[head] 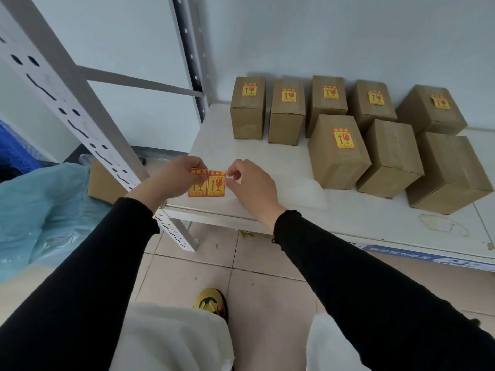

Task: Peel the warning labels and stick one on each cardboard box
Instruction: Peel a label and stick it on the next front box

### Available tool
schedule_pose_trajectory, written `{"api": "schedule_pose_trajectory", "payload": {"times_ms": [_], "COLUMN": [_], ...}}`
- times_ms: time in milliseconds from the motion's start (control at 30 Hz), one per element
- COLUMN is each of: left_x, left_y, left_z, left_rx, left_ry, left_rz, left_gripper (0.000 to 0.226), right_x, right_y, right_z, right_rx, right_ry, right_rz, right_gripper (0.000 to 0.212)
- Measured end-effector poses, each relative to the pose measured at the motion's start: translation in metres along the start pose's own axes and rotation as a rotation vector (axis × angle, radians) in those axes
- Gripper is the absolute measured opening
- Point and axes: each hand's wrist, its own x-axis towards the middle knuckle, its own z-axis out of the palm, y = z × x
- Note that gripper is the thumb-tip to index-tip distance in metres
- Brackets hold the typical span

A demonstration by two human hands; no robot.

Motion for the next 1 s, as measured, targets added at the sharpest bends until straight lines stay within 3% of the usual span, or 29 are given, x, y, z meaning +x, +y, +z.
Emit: {"api": "schedule_pose_trajectory", "payload": {"times_ms": [200,433,767,933,1000], "left_x": [-0.013,-0.012,0.01,0.015,0.015], "left_y": [0.018,0.02,0.007,0.012,0.031], "left_z": [-0.006,-0.001,0.033,0.039,0.038], "left_rx": [-0.119,-0.213,-0.029,0.135,0.123], "left_ry": [-0.007,0.006,0.165,0.292,0.35], "left_rz": [0.012,-0.035,-0.054,0.029,0.096], "left_gripper": [0.009,0.011,0.005,0.037,0.035], "right_x": [-0.005,-0.008,-0.012,-0.012,-0.013], "right_y": [-0.005,-0.003,0.021,0.032,0.036], "right_z": [-0.02,-0.032,-0.062,-0.08,-0.091], "right_rx": [0.164,0.078,0.057,0.079,0.061], "right_ry": [0.069,0.12,0.178,0.219,0.234], "right_rz": [0.023,-0.024,-0.005,-0.003,-0.009], "right_gripper": [0.007,0.011,0.012,0.014,0.013]}}
